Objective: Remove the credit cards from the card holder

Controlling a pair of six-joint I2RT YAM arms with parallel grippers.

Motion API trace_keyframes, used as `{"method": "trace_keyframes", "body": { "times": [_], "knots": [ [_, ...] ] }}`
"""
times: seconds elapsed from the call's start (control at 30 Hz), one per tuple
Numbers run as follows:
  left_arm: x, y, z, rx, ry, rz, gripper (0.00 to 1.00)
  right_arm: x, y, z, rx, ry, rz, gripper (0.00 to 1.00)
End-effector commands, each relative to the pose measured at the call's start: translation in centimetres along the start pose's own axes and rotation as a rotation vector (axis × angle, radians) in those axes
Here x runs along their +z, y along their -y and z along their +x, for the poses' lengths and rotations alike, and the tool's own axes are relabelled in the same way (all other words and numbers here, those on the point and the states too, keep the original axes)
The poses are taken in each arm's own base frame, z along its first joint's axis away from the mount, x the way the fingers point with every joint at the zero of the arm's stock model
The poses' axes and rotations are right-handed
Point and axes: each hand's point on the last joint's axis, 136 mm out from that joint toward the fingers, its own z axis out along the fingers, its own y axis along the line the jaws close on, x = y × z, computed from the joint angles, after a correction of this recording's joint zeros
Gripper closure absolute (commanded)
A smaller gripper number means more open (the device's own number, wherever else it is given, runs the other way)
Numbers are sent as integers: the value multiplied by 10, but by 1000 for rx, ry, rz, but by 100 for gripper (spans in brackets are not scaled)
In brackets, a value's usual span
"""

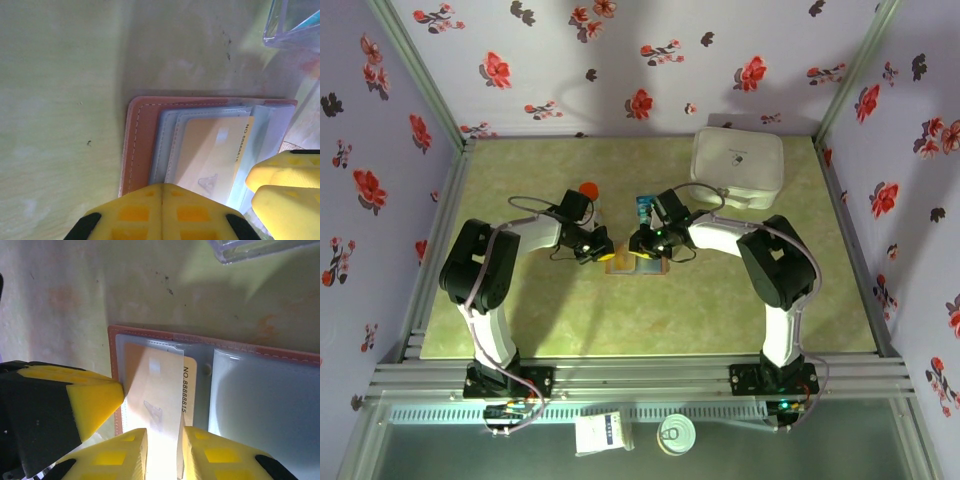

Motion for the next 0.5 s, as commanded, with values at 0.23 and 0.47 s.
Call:
{"method": "trace_keyframes", "body": {
  "times": [0.23, 0.47],
  "knots": [
    [4, -18, 13, -13, -44, -54, 95, 14, -3, -1, 7, -18, -27, 77],
    [2, -18, 14, -18, -41, -60, 96, 20, -1, 3, 14, -41, -44, 79]
  ]
}}
